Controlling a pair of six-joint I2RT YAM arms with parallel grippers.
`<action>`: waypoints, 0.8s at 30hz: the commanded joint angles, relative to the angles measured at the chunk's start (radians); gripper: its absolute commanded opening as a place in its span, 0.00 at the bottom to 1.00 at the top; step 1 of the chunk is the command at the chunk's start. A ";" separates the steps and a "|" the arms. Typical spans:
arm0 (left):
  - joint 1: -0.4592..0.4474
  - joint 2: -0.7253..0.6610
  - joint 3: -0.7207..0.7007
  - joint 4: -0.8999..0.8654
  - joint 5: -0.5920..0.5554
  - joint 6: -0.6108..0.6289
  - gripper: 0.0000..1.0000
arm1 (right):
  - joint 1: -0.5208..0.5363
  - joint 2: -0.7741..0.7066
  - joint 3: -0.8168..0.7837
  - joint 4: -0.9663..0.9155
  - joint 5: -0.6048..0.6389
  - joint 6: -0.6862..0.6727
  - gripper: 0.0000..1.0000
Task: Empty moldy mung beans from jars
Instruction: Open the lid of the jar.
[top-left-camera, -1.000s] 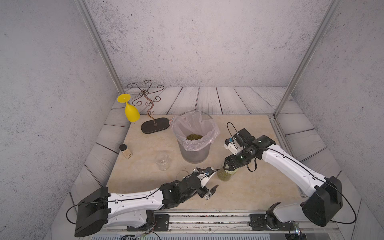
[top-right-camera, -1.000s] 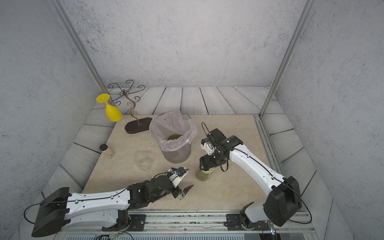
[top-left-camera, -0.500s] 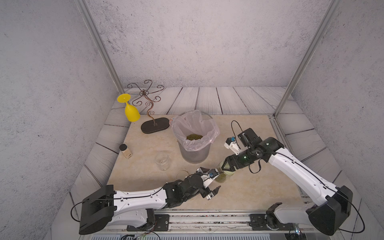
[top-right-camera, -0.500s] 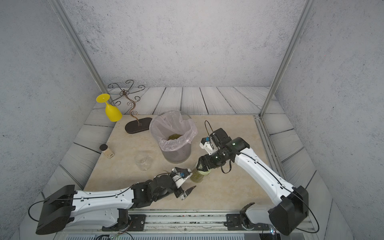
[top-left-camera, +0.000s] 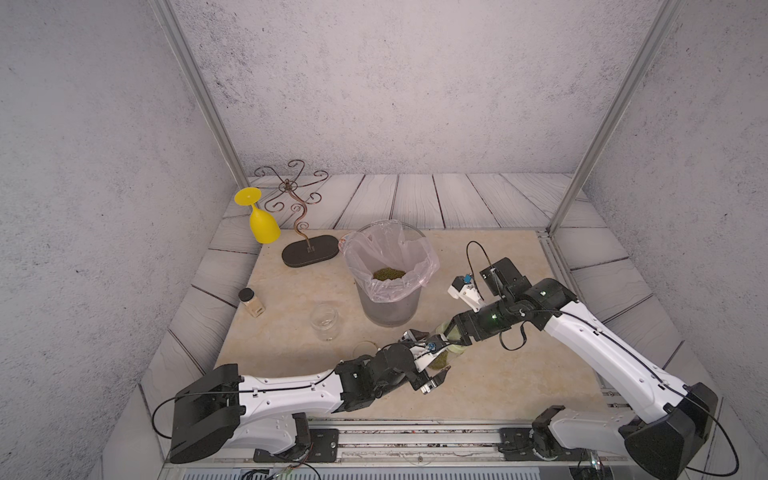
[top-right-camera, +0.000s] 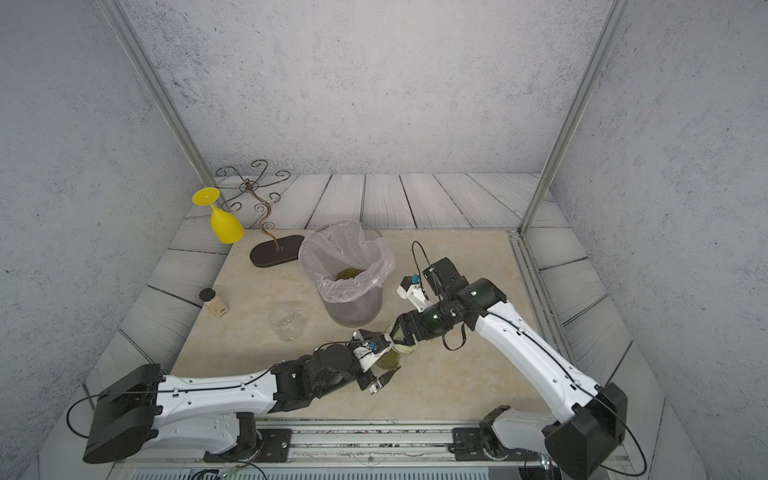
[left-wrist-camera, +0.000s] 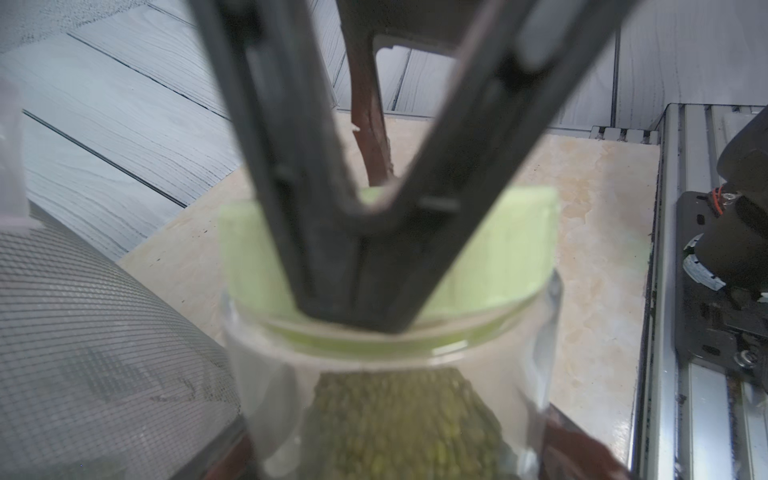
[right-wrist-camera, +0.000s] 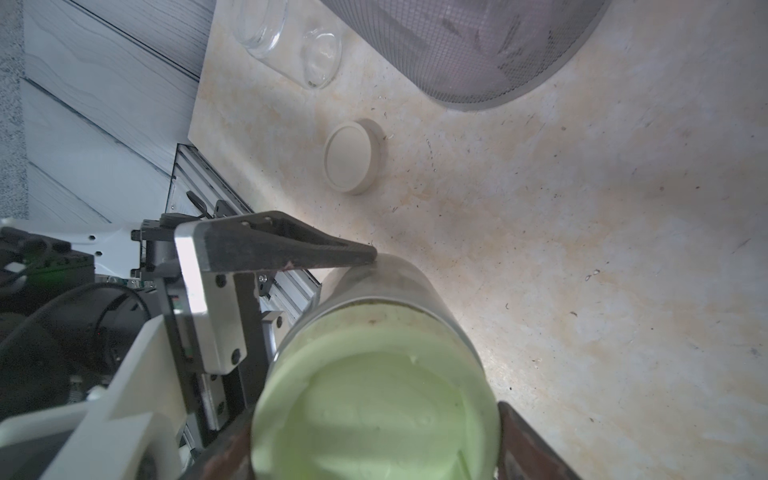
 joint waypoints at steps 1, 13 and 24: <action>0.007 0.001 0.021 0.039 0.026 0.010 0.89 | 0.006 -0.056 -0.002 0.056 -0.089 0.023 0.62; 0.045 -0.061 0.003 0.062 0.122 -0.047 0.65 | 0.006 -0.077 -0.037 0.093 -0.134 0.048 0.60; 0.083 -0.046 0.025 0.039 0.157 -0.080 0.88 | 0.008 -0.106 -0.062 0.154 -0.175 0.087 0.58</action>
